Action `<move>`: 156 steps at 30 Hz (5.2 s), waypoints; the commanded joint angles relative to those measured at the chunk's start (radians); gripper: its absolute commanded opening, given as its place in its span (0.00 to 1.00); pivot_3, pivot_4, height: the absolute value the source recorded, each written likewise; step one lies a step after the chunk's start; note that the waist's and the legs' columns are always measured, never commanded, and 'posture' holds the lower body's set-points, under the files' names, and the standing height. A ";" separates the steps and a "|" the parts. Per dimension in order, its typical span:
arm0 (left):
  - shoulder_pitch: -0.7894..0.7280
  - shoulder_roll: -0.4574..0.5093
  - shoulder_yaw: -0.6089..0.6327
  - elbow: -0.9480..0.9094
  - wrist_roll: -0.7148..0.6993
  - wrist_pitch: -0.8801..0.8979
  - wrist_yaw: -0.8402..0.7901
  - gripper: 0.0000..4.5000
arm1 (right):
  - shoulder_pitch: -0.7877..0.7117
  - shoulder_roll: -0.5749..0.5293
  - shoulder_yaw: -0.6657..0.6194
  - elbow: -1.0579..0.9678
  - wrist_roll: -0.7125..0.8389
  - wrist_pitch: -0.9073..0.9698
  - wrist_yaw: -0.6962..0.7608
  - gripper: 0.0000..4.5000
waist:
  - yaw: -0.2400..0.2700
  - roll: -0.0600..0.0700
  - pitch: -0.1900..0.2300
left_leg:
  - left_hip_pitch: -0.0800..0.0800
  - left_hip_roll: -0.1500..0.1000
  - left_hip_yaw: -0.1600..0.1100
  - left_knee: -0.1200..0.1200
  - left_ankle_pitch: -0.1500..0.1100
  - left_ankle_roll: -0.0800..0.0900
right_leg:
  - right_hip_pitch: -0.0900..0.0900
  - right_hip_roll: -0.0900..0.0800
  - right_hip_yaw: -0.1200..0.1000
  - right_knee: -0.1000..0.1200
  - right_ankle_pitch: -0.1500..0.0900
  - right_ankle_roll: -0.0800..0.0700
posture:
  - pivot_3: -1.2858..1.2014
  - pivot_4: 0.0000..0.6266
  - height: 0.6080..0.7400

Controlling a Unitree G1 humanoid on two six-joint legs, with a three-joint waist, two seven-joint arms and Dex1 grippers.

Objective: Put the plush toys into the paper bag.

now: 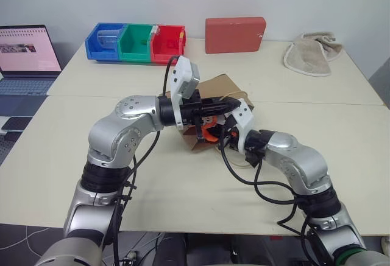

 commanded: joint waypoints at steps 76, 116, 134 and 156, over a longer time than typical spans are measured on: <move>-0.027 -0.024 0.107 0.014 -0.055 0.034 0.090 0.00 | 0.270 -0.286 -0.178 -0.048 0.020 -0.120 0.221 0.07 | -0.001 0.000 0.000 | 0.000 0.000 0.001 -0.001 0.000 0.000 | -0.001 0.001 0.001 0.000 0.000 0.000 | 0.52 0.24 1.00; -0.365 -0.085 0.095 0.498 0.104 -0.140 -0.014 0.00 | -0.109 -0.592 -0.676 -0.057 0.739 0.458 0.096 0.01 | 0.002 0.000 0.000 | -0.002 0.000 0.002 -0.001 0.000 0.000 | -0.002 0.000 0.001 -0.001 0.000 0.000 | 0.52 0.24 1.00; -0.275 0.041 0.108 0.391 0.120 -0.120 -0.123 0.96 | -0.220 -0.610 -0.706 0.027 0.749 0.376 0.059 1.00 | 0.001 0.000 0.000 | -0.002 0.000 0.002 -0.001 0.000 0.000 | -0.002 0.000 0.001 -0.001 0.000 0.000 | 0.52 0.24 1.00; 0.229 0.216 0.235 -0.011 -0.043 -0.029 -0.080 0.99 | 0.193 -0.809 -0.620 -0.218 0.532 -0.082 0.527 1.00 | 0.002 0.000 0.000 | 0.001 0.002 0.003 -0.004 0.000 0.000 | -0.001 0.000 0.001 0.000 -0.004 -0.005 | 0.52 0.24 1.00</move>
